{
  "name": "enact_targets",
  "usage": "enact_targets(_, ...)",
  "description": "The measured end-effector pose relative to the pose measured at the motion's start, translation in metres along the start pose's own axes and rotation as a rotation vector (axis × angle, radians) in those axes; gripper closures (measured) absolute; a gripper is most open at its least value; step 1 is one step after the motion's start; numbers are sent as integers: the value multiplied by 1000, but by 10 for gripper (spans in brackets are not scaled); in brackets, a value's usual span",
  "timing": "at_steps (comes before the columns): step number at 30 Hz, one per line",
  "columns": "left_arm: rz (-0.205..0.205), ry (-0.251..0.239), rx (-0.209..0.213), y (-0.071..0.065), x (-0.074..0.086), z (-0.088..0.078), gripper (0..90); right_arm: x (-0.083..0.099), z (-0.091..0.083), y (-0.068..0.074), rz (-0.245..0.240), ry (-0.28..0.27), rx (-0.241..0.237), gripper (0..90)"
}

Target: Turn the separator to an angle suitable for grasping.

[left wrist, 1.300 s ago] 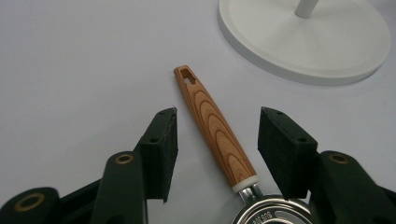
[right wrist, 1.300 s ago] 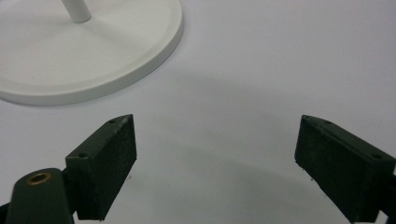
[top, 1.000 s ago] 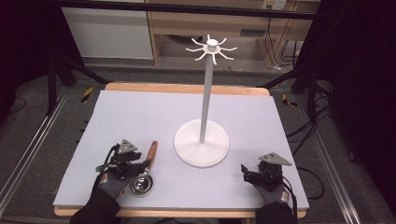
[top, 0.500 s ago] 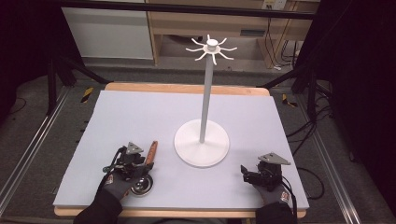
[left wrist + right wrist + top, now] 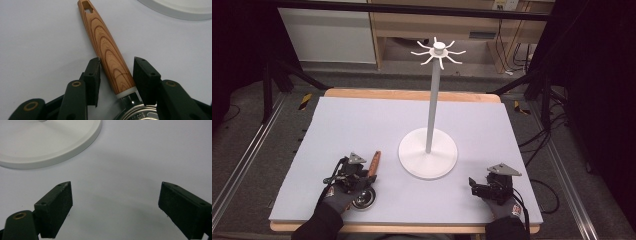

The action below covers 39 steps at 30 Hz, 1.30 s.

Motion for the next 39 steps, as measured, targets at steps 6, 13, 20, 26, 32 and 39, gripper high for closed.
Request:
enact_targets(6,2,10,2,2,-1,-2,594,0,0,0,-6,2,3,123)
enact_targets(13,-3,17,10,7,-1,-7,635,0,1,0,-6,7,2,122)
enact_targets(20,20,30,2,9,1,-10,647,1,1,0,-7,10,0,119)
enact_targets(26,27,31,5,10,3,-11,650,1,1,1,1,12,1,119)
enact_targets(32,52,17,4,7,-1,-11,572,0,0,-1,1,3,3,118)
enact_targets(39,75,-20,-20,6,-16,-19,445,0,1,-1,1,5,5,102)
Point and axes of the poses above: each handheld gripper's, and its own axes: z roughly forward along the jaws, x roughly out of its underside, y roughly to its left, the point moved 5 cm from there along z, roughly forward along the jaws, and after that the axes turned 10 degrees about -z, right-handed, at the moved point
